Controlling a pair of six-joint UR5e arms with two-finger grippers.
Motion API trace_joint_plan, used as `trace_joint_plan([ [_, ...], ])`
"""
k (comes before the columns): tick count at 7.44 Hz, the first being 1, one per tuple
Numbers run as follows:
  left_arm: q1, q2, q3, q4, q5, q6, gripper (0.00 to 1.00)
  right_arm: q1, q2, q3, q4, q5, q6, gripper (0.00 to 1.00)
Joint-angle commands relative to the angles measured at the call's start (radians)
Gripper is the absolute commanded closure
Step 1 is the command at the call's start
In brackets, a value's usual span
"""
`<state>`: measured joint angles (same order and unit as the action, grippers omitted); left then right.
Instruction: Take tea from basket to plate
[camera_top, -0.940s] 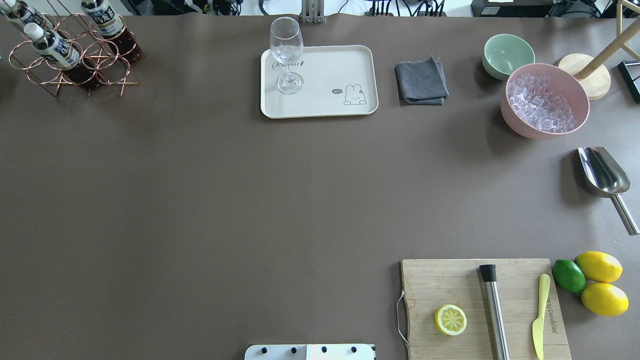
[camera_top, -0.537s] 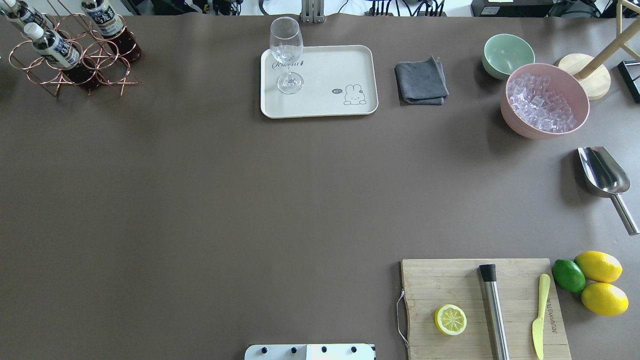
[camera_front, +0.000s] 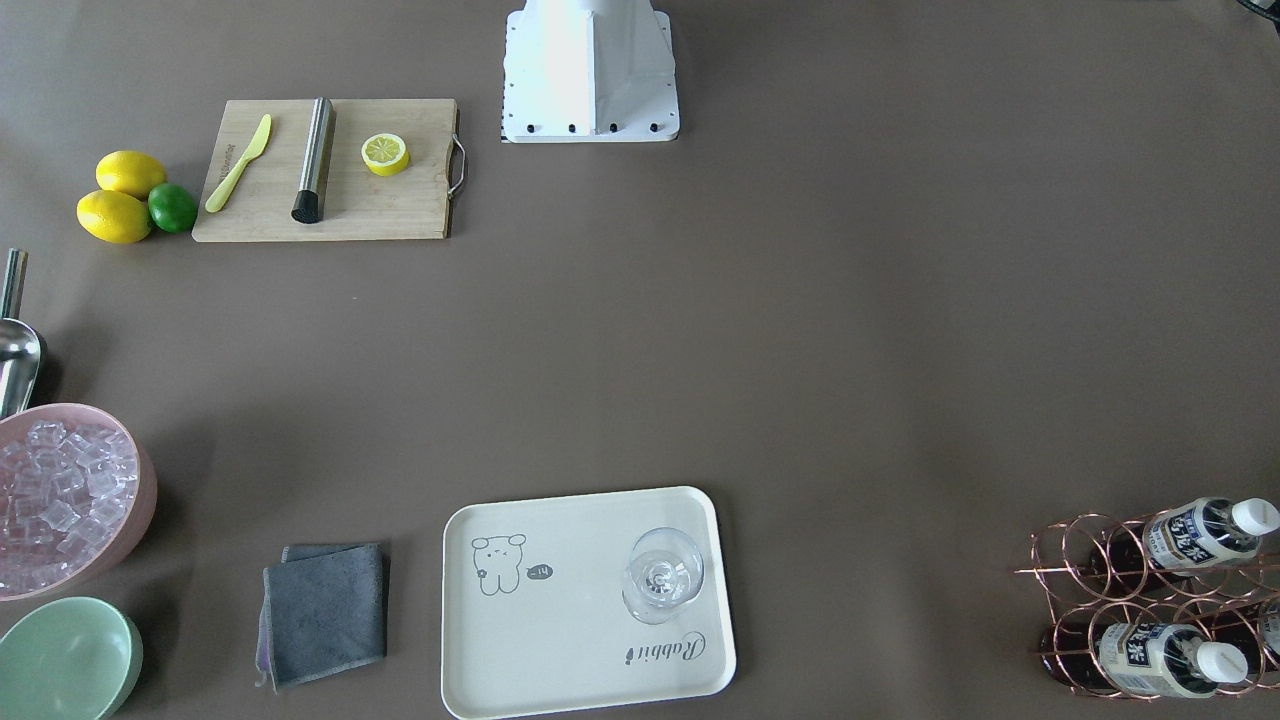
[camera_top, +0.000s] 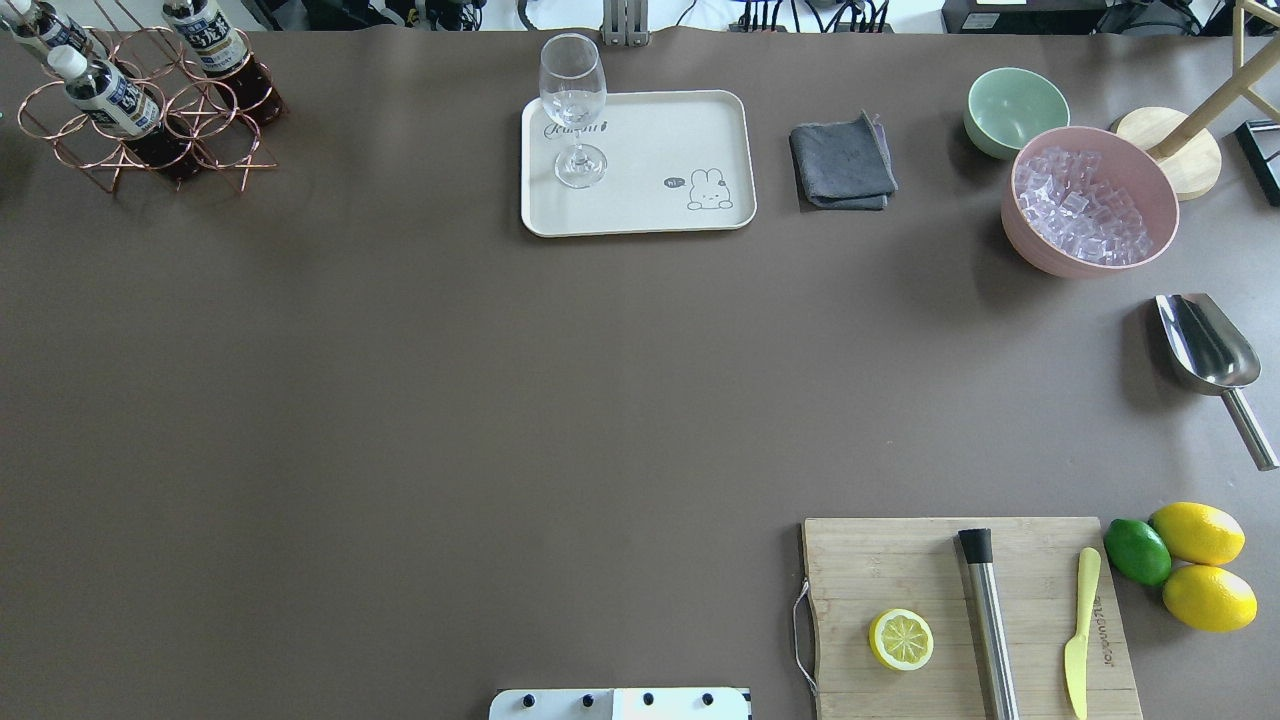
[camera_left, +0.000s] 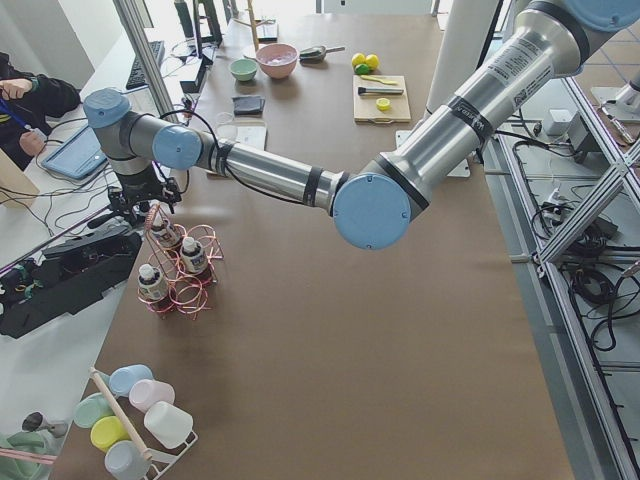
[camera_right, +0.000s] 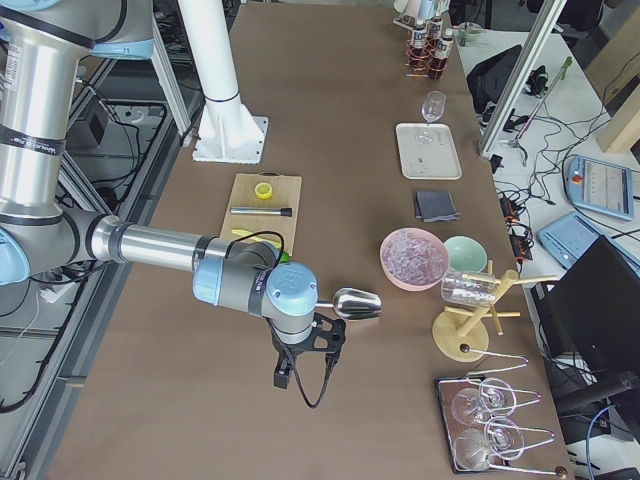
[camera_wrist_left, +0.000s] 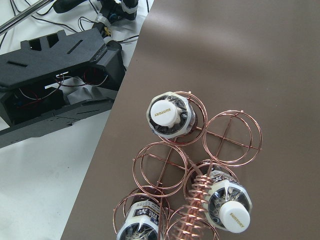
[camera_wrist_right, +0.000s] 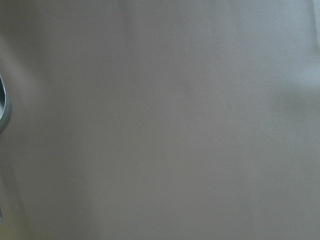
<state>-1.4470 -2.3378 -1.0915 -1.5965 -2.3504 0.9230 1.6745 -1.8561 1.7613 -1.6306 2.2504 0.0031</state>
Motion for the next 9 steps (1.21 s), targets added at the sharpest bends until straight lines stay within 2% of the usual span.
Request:
trace_joint_plan([
  [1,0.0,0.003,0.001,0.001,0.009,0.002,0.34,-0.016,0.001,-0.003,0.0,0.0,0.0,0.0],
  [2,-0.007,0.005,0.001,0.003,0.014,0.004,0.43,-0.021,0.001,-0.003,0.0,0.0,0.0,0.0],
  [3,-0.019,0.006,0.002,0.003,0.016,0.005,0.43,-0.024,0.001,-0.003,0.002,0.0,0.0,0.0],
  [4,-0.023,0.008,0.001,0.004,0.016,0.005,0.52,-0.028,0.001,-0.003,0.002,0.0,0.0,0.0],
  [5,-0.023,0.008,-0.001,0.006,0.014,0.005,0.76,-0.03,0.001,-0.005,0.002,0.0,0.002,0.0],
  [6,-0.023,0.008,-0.01,0.006,0.014,0.007,0.92,-0.032,0.001,-0.003,0.002,0.0,0.0,0.0],
  [7,-0.029,0.008,-0.021,0.007,0.011,0.022,1.0,-0.032,0.003,-0.003,0.002,-0.006,0.0,0.0],
  [9,-0.099,0.005,-0.062,0.018,-0.001,0.101,1.0,-0.032,0.003,-0.003,0.002,-0.009,0.0,0.0],
])
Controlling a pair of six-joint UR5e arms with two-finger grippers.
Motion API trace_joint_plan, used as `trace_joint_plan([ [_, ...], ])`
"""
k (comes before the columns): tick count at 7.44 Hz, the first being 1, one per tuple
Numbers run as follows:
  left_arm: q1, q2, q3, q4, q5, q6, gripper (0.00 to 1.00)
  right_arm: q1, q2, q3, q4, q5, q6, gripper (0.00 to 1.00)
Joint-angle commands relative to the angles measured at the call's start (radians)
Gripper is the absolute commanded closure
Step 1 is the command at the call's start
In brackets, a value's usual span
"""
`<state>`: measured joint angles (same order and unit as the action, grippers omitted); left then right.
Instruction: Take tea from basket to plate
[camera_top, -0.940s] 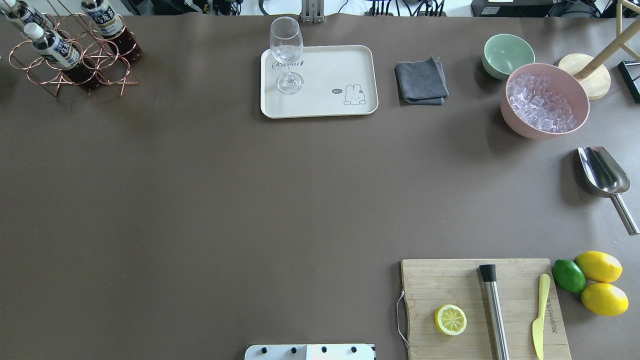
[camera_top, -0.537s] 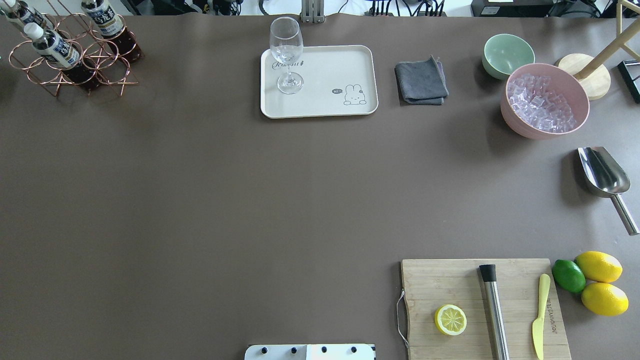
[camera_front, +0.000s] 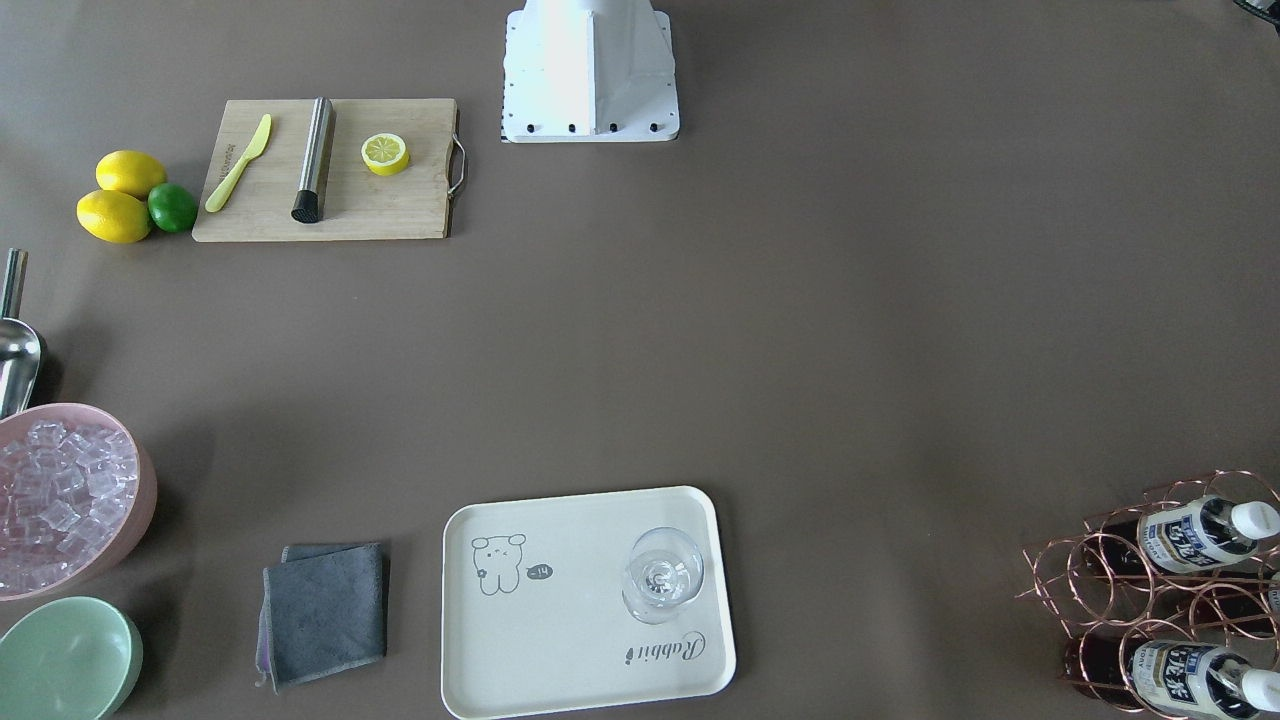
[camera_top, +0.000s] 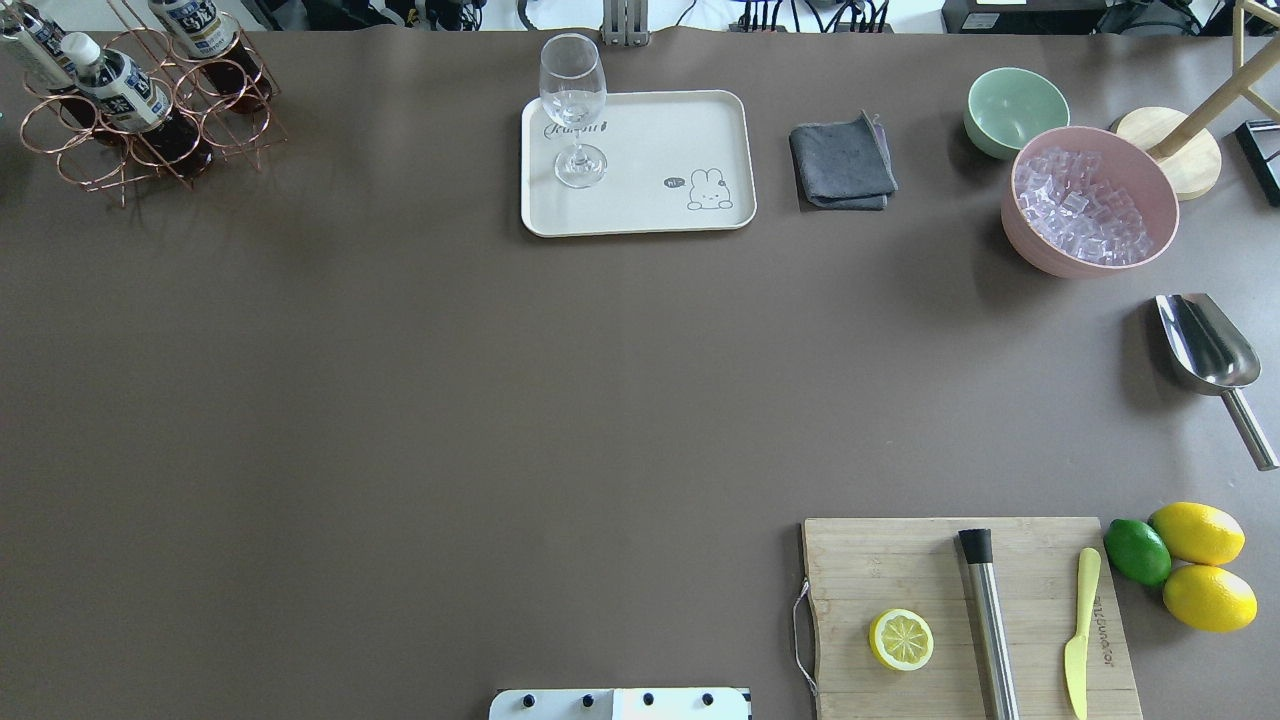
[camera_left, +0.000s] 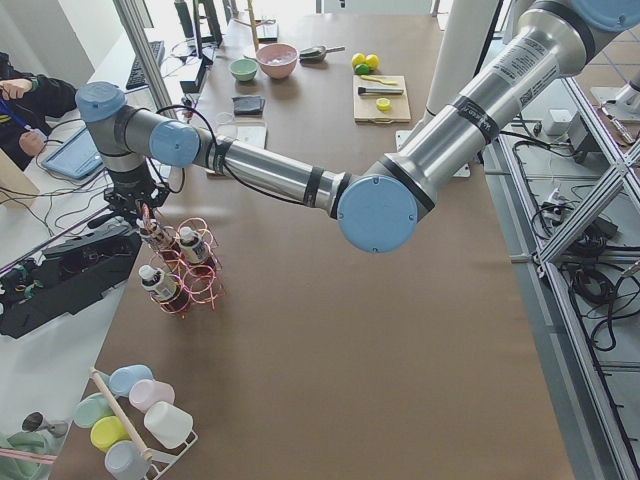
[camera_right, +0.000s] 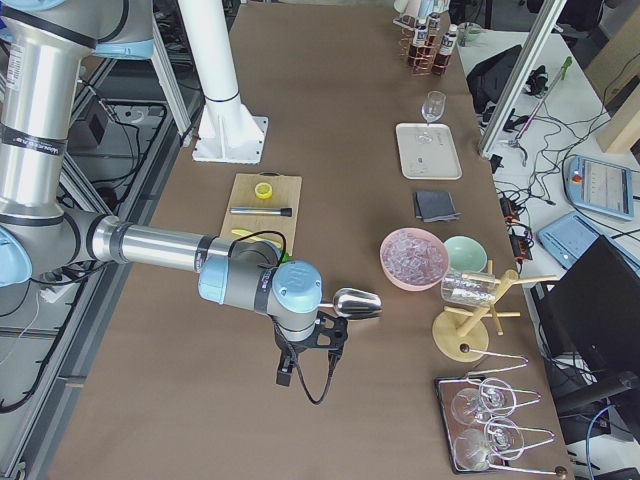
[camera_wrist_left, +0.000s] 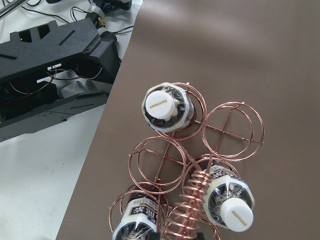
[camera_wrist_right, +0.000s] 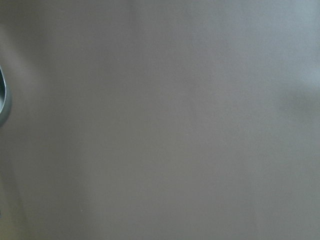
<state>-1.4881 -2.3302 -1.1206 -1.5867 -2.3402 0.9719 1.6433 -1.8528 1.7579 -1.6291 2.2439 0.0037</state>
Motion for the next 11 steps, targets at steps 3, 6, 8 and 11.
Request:
trace_joint_plan([
  [3,-0.106,0.067,-0.215,0.144,-0.048,0.168,1.0,-0.002,0.003,0.0,0.0,-0.006,-0.001,0.0],
  [6,-0.087,0.23,-0.566,0.216,-0.05,0.163,1.0,-0.002,0.003,0.0,0.0,-0.007,-0.001,0.0],
  [8,-0.025,0.229,-0.687,0.278,-0.048,0.087,1.0,-0.002,0.003,0.0,0.0,-0.006,0.001,0.0],
  [11,0.084,0.227,-0.826,0.312,-0.048,-0.126,1.0,-0.002,0.001,0.0,0.0,-0.006,-0.001,0.0],
])
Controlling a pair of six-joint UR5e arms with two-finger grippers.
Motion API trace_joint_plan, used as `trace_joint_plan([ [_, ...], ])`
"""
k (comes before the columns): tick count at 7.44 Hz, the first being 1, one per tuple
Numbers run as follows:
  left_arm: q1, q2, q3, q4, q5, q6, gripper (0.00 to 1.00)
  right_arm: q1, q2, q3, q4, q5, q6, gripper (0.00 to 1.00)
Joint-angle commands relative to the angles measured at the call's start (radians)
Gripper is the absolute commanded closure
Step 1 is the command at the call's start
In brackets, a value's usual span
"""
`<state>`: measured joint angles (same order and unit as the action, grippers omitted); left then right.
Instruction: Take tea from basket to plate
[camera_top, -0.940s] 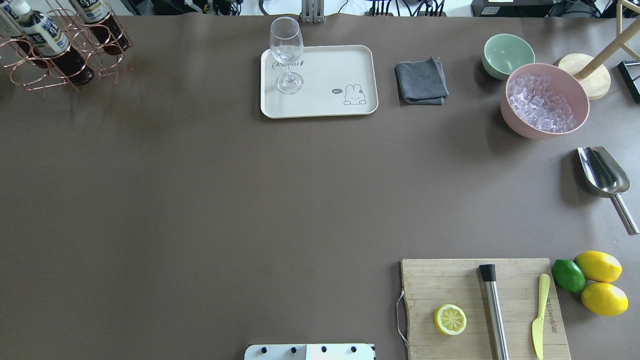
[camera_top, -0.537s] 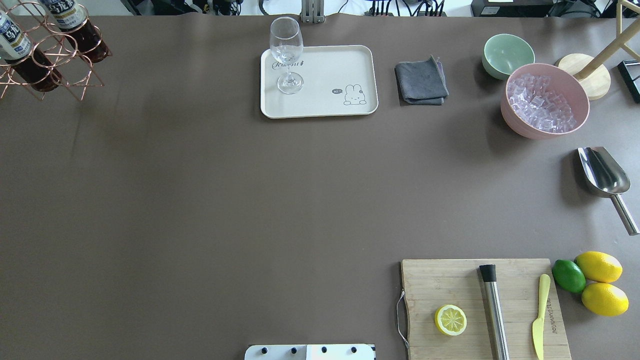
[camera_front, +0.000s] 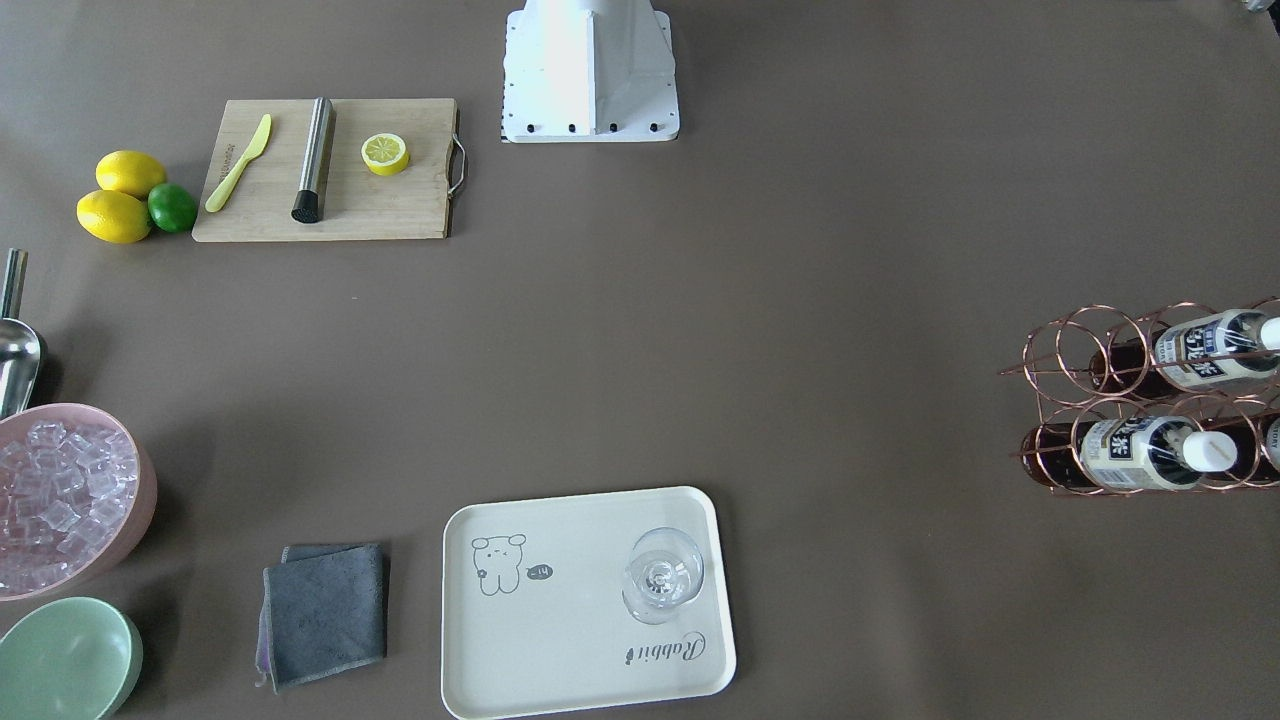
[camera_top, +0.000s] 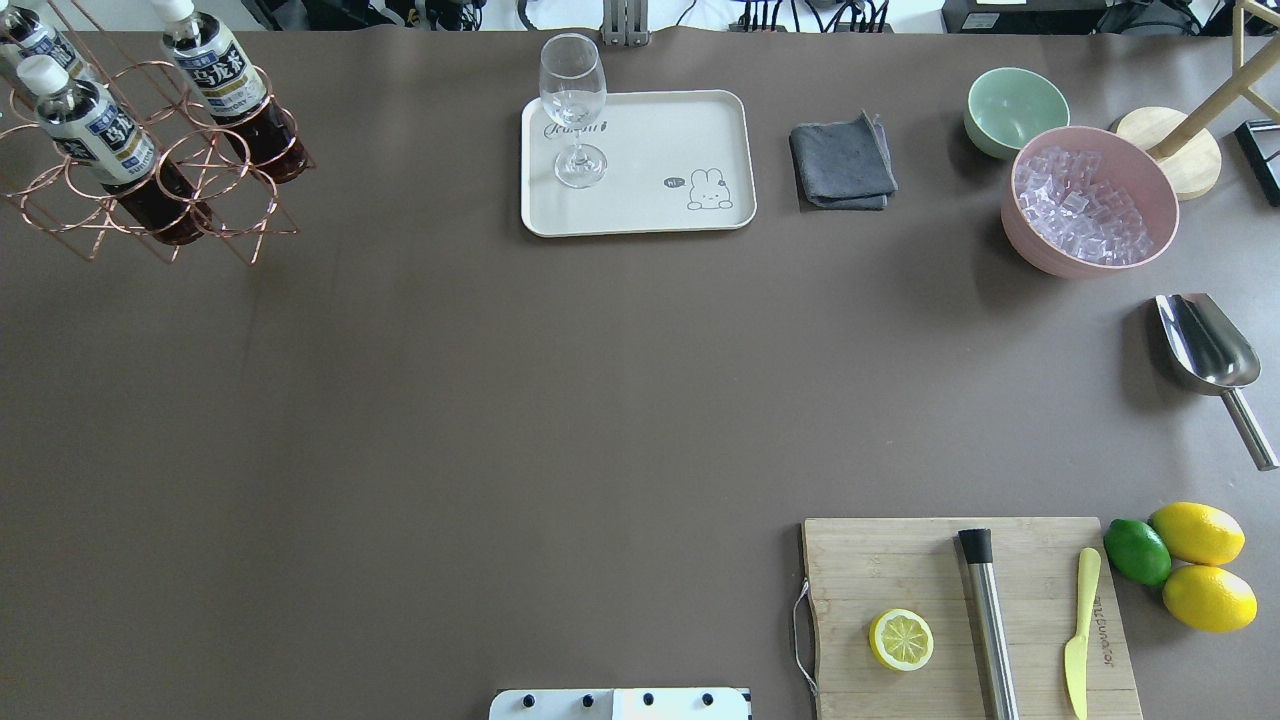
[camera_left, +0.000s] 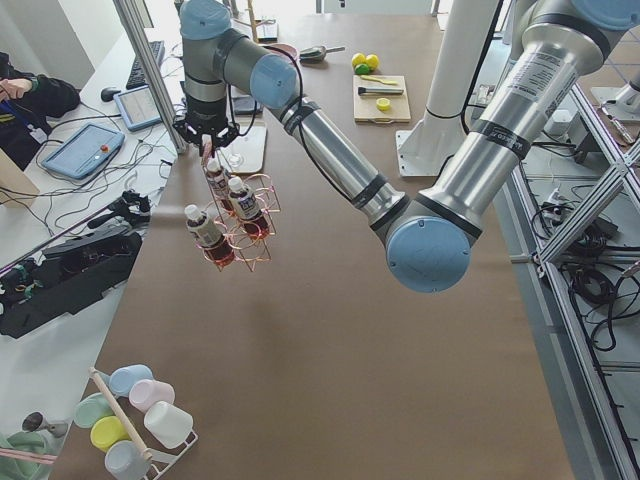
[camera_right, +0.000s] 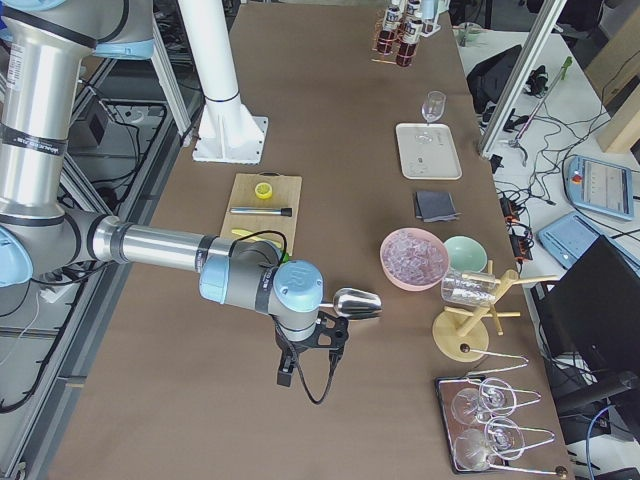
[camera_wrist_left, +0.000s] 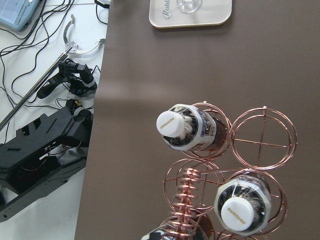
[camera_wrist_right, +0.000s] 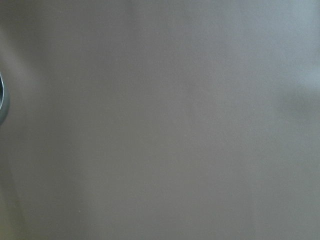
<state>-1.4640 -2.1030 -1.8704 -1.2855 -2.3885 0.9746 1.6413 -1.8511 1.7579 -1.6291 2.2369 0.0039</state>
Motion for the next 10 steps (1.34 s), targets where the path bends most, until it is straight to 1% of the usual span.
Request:
trace_joint_plan([
  [1,0.063,0.008,-0.107,0.014,0.0,-0.189,1.0,0.0,-0.002,0.0,0.0,0.0,0.001,0.0],
  [3,0.085,0.059,-0.186,0.034,0.0,-0.282,1.0,-0.002,-0.005,0.0,0.0,0.003,0.001,0.0],
  [4,0.112,0.09,-0.222,0.032,0.002,-0.389,1.0,-0.002,-0.011,-0.002,0.003,0.01,-0.001,0.0],
  [5,0.143,0.098,-0.263,0.029,0.005,-0.515,1.0,-0.002,-0.017,0.0,0.008,0.015,-0.001,0.0],
  [6,0.199,0.092,-0.292,0.025,0.008,-0.601,1.0,-0.003,-0.013,-0.011,0.008,0.009,0.001,0.0],
  [7,0.267,0.083,-0.309,-0.013,0.011,-0.667,1.0,-0.006,-0.011,-0.012,0.006,0.01,0.001,0.0],
  [8,0.36,0.048,-0.311,-0.059,0.044,-0.733,1.0,-0.012,-0.007,-0.017,0.006,0.007,0.002,0.0],
  [9,0.449,-0.024,-0.296,-0.078,0.076,-0.795,1.0,-0.012,-0.007,-0.018,0.006,0.009,0.001,0.0],
  [10,0.556,-0.097,-0.294,-0.077,0.133,-0.867,1.0,-0.012,-0.014,-0.012,0.006,0.015,-0.001,0.0],
])
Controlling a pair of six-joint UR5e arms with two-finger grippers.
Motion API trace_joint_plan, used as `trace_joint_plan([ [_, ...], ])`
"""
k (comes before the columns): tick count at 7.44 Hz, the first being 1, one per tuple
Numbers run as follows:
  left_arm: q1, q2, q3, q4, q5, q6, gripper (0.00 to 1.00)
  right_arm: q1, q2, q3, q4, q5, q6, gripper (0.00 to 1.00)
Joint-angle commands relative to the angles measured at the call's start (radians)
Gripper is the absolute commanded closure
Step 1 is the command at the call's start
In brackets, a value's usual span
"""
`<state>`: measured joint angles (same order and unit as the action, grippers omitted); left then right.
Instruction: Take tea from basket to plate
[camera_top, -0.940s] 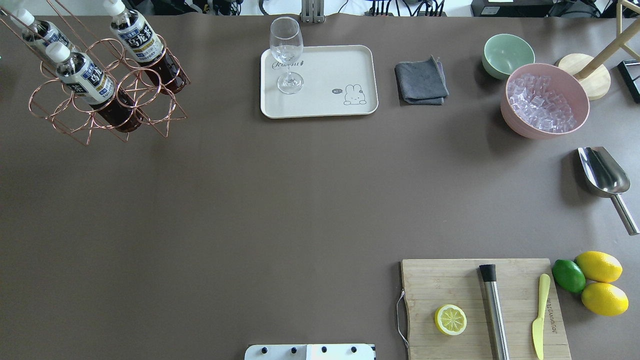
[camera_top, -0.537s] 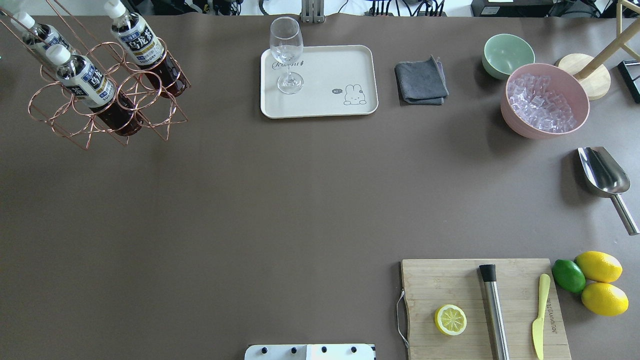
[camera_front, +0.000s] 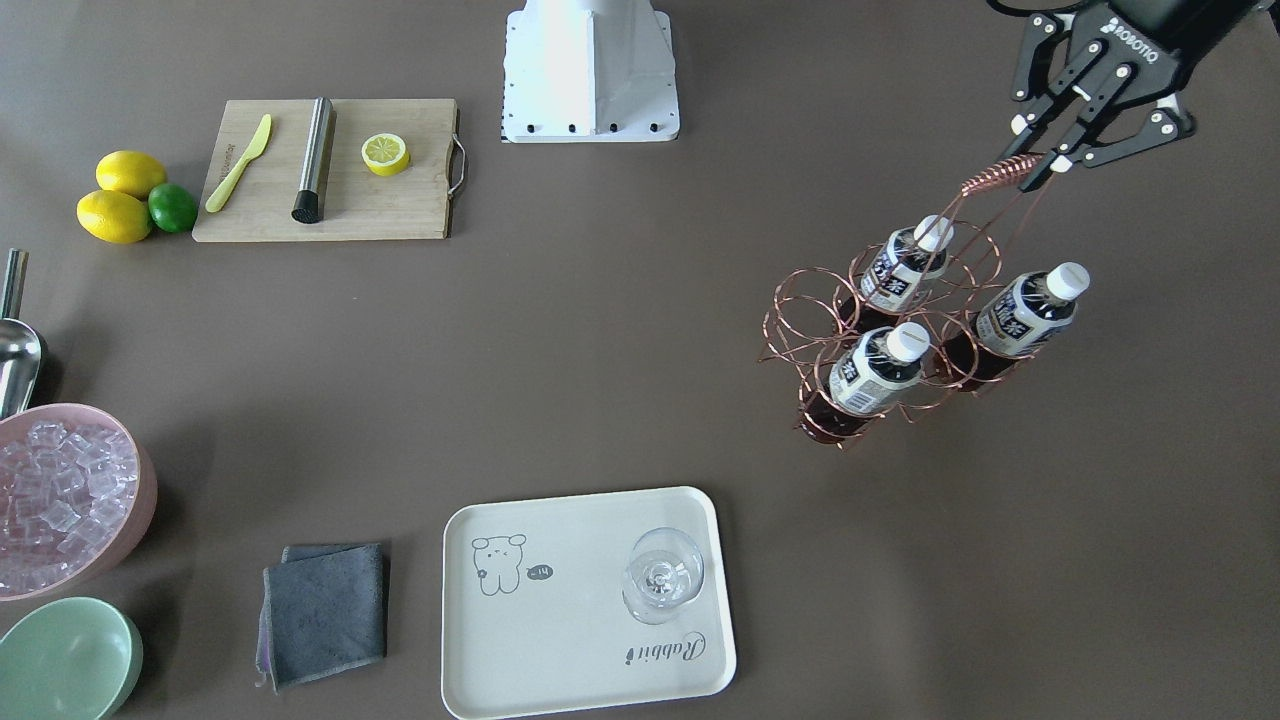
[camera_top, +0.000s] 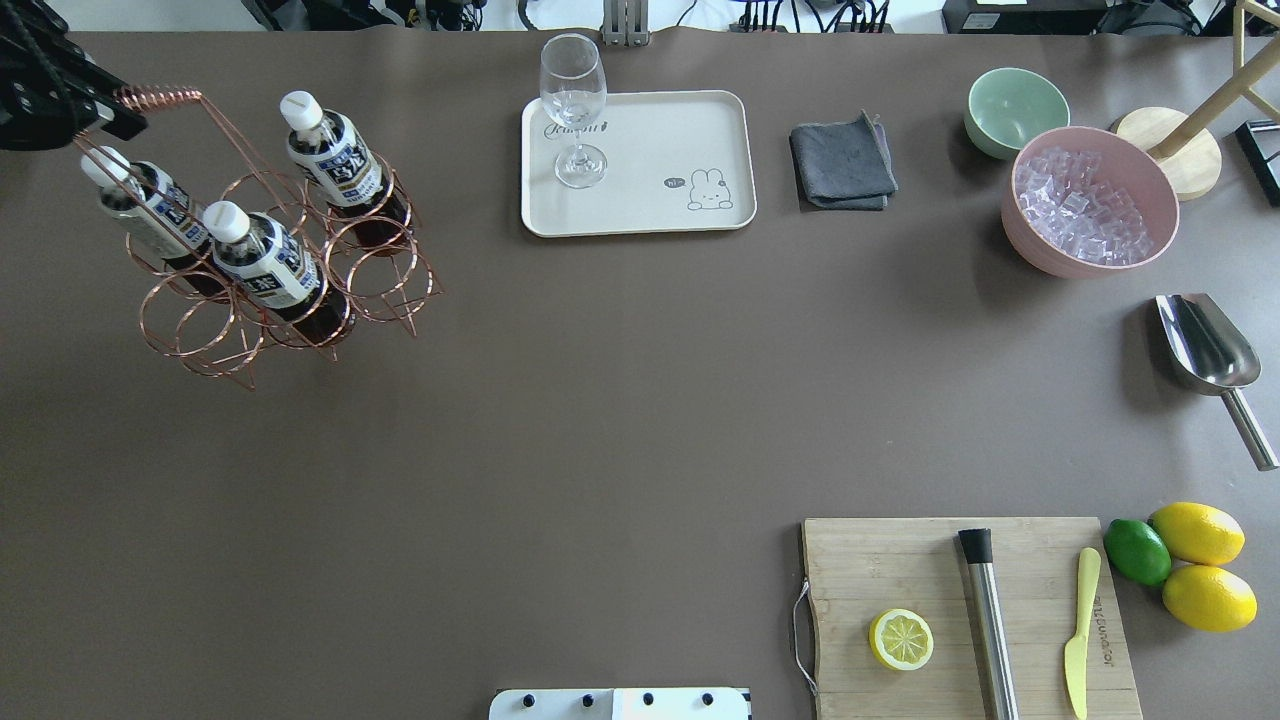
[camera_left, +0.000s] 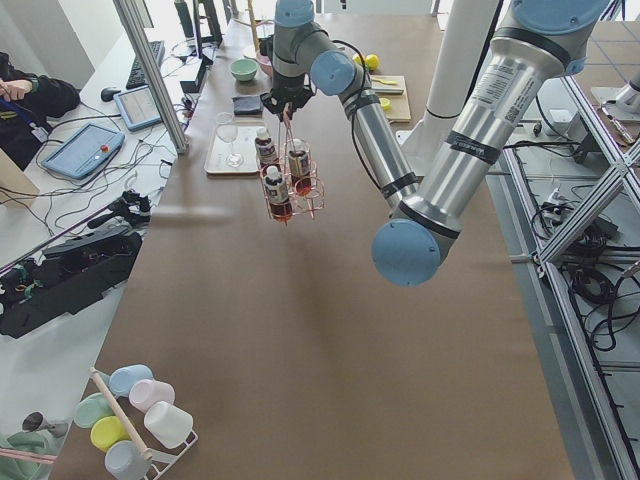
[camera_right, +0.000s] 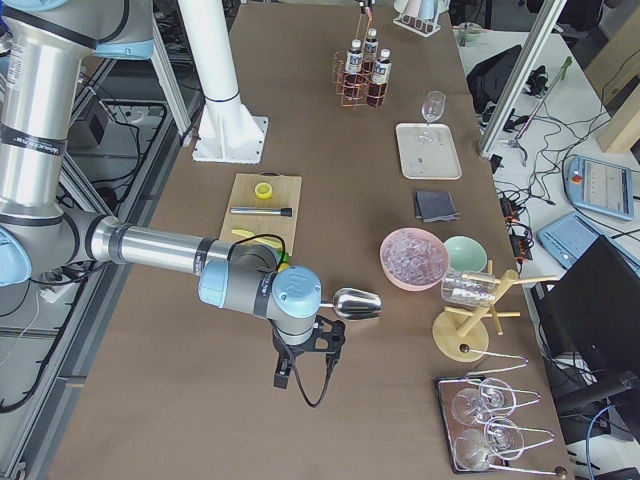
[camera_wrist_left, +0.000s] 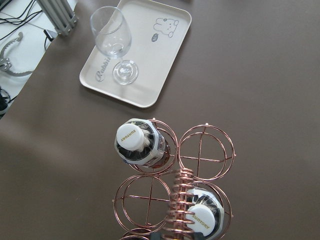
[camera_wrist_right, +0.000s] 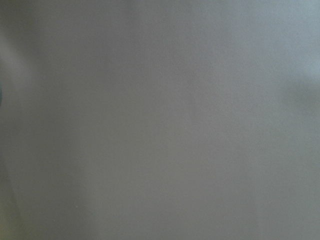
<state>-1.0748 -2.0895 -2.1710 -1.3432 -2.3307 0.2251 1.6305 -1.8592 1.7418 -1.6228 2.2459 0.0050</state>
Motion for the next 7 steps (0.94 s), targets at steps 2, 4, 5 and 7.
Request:
trace_joint_plan([
  [2,0.373,-0.277,0.057,-0.014,0.238,-0.243,1.0,0.006,-0.012,0.011,-0.002,0.011,-0.023,0.0],
  [4,0.444,-0.322,0.06,-0.014,0.275,-0.245,1.0,0.019,-0.021,0.008,0.001,0.009,-0.06,0.0],
  [5,0.46,-0.34,0.06,-0.014,0.275,-0.24,1.0,0.022,-0.021,0.005,0.001,0.011,-0.059,0.0],
  [7,0.473,-0.339,0.057,-0.014,0.303,-0.212,1.0,0.031,-0.028,0.001,0.001,0.02,-0.062,0.0],
])
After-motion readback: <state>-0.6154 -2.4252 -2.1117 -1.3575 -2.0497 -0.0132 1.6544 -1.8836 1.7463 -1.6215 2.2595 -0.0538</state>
